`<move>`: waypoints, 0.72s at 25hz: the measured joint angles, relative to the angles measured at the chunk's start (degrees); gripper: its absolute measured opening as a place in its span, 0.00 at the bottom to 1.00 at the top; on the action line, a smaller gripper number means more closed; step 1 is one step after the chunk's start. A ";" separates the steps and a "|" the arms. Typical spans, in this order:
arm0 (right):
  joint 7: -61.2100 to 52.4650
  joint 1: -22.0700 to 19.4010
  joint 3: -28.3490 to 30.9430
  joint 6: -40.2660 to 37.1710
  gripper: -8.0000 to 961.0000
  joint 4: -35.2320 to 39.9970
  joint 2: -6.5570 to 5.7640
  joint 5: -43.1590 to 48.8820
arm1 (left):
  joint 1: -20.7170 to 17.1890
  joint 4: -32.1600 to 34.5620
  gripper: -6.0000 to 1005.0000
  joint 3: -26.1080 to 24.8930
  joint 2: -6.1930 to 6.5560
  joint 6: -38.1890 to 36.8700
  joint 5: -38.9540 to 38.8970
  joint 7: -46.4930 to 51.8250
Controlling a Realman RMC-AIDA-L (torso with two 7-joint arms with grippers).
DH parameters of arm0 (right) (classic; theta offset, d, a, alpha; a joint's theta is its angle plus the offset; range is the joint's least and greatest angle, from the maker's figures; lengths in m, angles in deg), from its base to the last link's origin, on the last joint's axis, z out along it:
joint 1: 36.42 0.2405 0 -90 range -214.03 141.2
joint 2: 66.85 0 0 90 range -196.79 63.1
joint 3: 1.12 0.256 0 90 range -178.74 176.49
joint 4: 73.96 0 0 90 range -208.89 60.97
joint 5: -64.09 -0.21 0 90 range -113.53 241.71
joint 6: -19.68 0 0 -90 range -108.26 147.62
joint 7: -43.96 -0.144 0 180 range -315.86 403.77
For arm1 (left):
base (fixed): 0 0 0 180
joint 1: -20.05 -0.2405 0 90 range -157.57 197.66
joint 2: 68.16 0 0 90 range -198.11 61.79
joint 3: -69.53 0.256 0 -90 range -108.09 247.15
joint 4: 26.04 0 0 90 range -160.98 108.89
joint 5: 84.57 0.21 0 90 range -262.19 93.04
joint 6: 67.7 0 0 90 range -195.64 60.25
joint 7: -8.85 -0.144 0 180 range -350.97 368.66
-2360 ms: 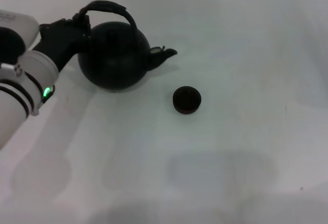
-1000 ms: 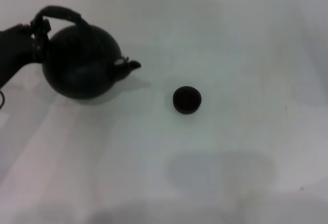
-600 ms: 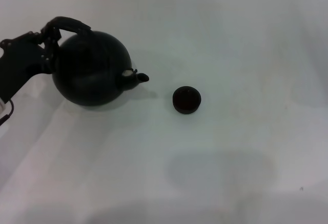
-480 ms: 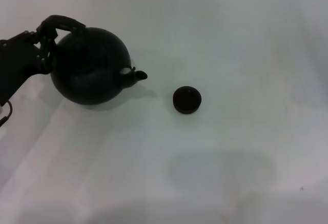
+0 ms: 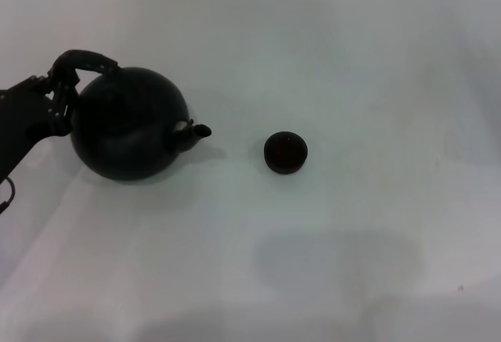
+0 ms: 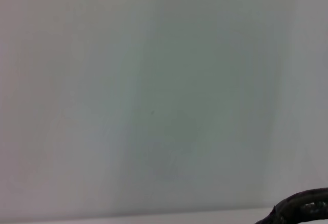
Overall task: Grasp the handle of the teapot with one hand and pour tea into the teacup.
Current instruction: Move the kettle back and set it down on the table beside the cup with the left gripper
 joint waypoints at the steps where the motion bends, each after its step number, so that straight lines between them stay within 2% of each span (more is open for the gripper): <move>1: -0.01 0.00 -0.01 0.00 0.88 0.00 0.02 0.00 | 0.26 -0.68 0.11 -0.23 0.00 0.03 -0.01 0.06; 6: -0.01 0.00 -0.20 0.01 0.88 0.00 0.03 0.00 | 1.38 -2.98 0.11 -0.79 0.04 -0.21 -0.10 0.11; 18: -0.14 -0.09 -0.62 0.08 0.88 0.00 0.12 0.00 | 1.88 -3.25 0.14 -1.58 0.19 -0.28 -0.10 0.11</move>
